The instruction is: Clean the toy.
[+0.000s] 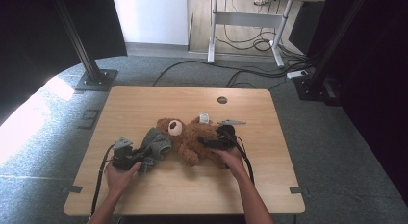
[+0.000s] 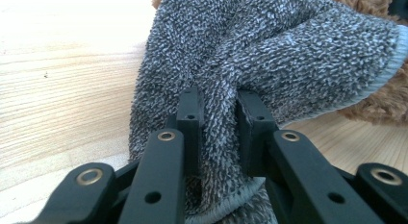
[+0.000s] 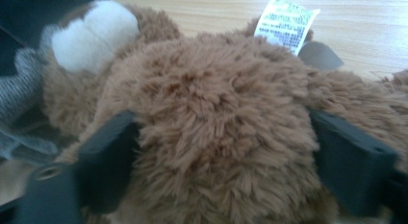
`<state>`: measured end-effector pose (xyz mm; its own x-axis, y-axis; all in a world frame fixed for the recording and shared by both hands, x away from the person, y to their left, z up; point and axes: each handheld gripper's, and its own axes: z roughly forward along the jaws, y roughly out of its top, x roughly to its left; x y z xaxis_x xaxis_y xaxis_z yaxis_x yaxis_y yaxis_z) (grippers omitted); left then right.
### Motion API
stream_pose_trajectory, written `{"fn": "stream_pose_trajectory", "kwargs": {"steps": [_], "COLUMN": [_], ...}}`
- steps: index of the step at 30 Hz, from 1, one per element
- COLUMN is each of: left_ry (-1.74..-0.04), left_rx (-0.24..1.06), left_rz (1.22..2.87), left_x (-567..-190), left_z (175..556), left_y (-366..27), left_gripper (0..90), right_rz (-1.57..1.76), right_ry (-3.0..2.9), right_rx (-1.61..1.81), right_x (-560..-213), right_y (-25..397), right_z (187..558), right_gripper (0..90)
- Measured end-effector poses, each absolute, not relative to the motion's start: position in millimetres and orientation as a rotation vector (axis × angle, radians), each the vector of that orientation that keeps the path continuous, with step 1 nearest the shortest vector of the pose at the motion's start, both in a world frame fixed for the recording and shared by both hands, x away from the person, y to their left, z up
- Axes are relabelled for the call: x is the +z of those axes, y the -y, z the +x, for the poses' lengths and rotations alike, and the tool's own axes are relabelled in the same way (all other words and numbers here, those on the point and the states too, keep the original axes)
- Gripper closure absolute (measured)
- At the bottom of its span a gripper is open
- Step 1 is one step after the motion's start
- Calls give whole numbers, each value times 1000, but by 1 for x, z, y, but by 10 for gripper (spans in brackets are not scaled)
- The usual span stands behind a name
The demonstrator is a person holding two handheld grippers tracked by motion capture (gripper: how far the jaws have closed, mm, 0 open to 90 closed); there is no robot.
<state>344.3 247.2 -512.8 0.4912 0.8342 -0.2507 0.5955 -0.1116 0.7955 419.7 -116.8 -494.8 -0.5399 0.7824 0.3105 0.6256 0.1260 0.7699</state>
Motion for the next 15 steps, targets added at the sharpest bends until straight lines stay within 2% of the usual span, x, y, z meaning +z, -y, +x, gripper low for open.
{"fn": "stream_pose_trajectory", "kwargs": {"steps": [1,2,3,6,7,8,15], "left_ry": [-1202,-1203,-1202,-1198,-1193,-1168,-1061], "left_rx": [324,321,315,307,308,294,311], "left_rz": [1811,1814,1812,1793,1784,1749,1704], "left_x": [-513,-513,-512,-509,-506,-498,-468], "left_z": [344,343,342,338,336,332,330], "left_y": [-247,-247,-248,-249,-250,-249,-232], "left_gripper": [737,737,737,737,737,738,739], "right_rz": [1408,1377,1357,1316,1316,1282,1138], "right_ry": [-2224,-2232,-2229,-2219,-2219,-2215,-2187], "right_rx": [1380,1372,1373,1396,1396,1418,1405], "right_x": [-495,-498,-499,-503,-503,-506,-514], "right_y": [117,116,116,117,117,118,115], "right_z": [420,415,412,404,404,398,369], "right_gripper": [194,302,352,481,481,533,566]}}
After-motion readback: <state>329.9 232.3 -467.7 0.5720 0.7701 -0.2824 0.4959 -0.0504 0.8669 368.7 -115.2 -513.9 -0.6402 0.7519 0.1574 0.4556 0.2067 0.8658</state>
